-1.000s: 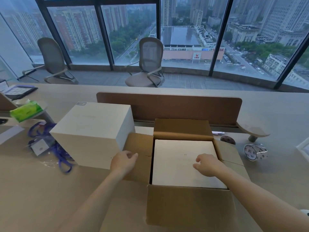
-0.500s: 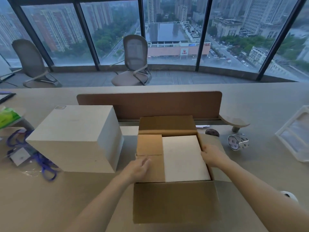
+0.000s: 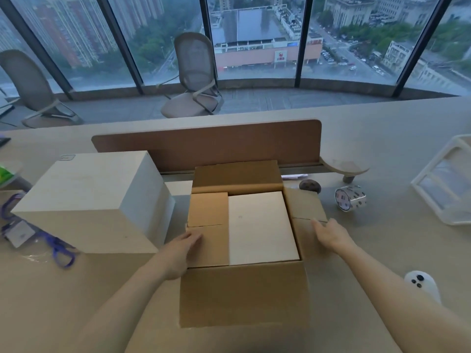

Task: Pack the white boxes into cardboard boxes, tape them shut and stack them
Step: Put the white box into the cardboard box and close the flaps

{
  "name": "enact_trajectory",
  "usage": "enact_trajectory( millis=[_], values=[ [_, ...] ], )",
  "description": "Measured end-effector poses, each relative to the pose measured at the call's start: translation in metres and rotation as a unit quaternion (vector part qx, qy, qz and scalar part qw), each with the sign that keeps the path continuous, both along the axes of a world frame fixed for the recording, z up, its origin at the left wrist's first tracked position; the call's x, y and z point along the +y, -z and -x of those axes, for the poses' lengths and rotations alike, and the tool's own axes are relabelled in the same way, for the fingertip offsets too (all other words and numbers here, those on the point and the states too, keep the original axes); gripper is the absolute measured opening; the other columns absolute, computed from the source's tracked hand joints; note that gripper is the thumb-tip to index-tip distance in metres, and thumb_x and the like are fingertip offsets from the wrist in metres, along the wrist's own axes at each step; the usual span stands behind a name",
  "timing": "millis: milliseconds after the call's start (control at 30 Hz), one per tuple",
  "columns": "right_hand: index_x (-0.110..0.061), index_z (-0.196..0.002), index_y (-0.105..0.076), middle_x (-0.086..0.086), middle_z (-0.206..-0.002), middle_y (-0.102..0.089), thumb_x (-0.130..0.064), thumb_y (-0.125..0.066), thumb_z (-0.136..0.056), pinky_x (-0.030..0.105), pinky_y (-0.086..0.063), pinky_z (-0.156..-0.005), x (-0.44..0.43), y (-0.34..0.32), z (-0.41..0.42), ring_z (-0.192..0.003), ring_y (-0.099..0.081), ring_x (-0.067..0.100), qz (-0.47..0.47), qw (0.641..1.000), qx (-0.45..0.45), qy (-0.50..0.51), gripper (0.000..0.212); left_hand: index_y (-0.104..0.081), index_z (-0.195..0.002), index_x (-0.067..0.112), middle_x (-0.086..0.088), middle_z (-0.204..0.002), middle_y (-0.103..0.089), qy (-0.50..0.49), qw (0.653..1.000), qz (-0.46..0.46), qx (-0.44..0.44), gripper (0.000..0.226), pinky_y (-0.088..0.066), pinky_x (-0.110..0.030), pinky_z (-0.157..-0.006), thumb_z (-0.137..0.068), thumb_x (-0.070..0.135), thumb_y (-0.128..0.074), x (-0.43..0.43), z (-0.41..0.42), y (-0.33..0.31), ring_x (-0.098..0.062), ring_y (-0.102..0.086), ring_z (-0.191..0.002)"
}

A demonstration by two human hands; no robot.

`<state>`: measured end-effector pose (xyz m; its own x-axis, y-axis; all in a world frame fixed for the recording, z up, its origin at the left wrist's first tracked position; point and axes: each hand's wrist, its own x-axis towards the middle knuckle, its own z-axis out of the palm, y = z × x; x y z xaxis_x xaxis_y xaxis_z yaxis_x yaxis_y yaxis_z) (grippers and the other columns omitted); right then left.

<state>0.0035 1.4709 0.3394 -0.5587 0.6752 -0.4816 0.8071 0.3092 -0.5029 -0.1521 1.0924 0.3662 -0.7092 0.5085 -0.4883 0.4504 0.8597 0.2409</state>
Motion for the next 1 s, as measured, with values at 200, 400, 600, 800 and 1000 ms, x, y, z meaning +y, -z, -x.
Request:
enact_trajectory(
  millis=[200,400,600,800,1000],
  values=[
    [0.002,-0.129,-0.054,0.021,-0.128,-0.059,-0.05,-0.04,-0.101,0.041,-0.044,-0.096,0.025,-0.01,0.009,-0.115,-0.056,0.036,-0.032,0.999,0.015,-0.007,0.061,0.01,-0.158,0.032,0.022,-0.16,0.016,0.084,0.992,0.092,0.0,0.096,-0.025,-0.031,-0.119,-0.09,-0.014,-0.039,0.001,-0.012,-0.004,-0.013,0.014,-0.153],
    [-0.011,-0.095,-0.059,0.009,-0.097,-0.063,-0.06,-0.032,-0.098,0.04,-0.051,-0.078,0.021,-0.068,0.026,-0.088,-0.061,0.028,-0.253,0.964,-0.037,-0.074,0.057,0.011,-0.158,0.03,0.017,-0.163,0.019,0.092,0.989,0.111,-0.03,0.096,-0.019,-0.029,-0.12,-0.091,-0.016,-0.04,0.006,-0.005,-0.009,-0.014,0.014,-0.152],
    [-0.019,-0.096,-0.061,0.002,-0.083,-0.065,-0.044,-0.039,-0.103,0.037,-0.055,-0.075,-0.028,-0.1,0.049,-0.078,-0.064,0.018,-0.074,0.963,0.162,-0.204,0.034,0.02,-0.156,0.03,0.013,-0.162,0.025,0.117,0.985,0.125,-0.006,0.099,-0.024,-0.033,-0.12,-0.093,-0.009,-0.046,0.001,-0.007,-0.006,-0.018,0.018,-0.152],
    [-0.019,-0.12,-0.057,0.0,-0.111,-0.056,-0.044,-0.031,-0.106,0.033,-0.04,-0.09,-0.082,-0.063,0.052,-0.104,-0.053,0.018,0.056,0.955,0.053,-0.286,0.038,0.013,-0.158,0.03,0.013,-0.164,0.018,0.136,0.985,0.104,0.03,0.094,-0.041,-0.029,-0.111,-0.095,-0.002,-0.05,-0.006,-0.01,-0.008,-0.017,0.011,-0.153],
    [-0.018,-0.114,-0.062,0.002,-0.111,-0.062,-0.048,-0.035,-0.103,0.034,-0.045,-0.086,-0.092,-0.054,0.052,-0.098,-0.057,0.016,0.004,0.964,0.024,-0.265,0.041,0.007,-0.158,0.032,0.013,-0.166,0.012,0.159,0.983,0.087,0.024,0.1,-0.036,-0.032,-0.116,-0.093,0.009,-0.065,-0.017,0.0,-0.002,-0.015,0.004,-0.154]
  ],
)
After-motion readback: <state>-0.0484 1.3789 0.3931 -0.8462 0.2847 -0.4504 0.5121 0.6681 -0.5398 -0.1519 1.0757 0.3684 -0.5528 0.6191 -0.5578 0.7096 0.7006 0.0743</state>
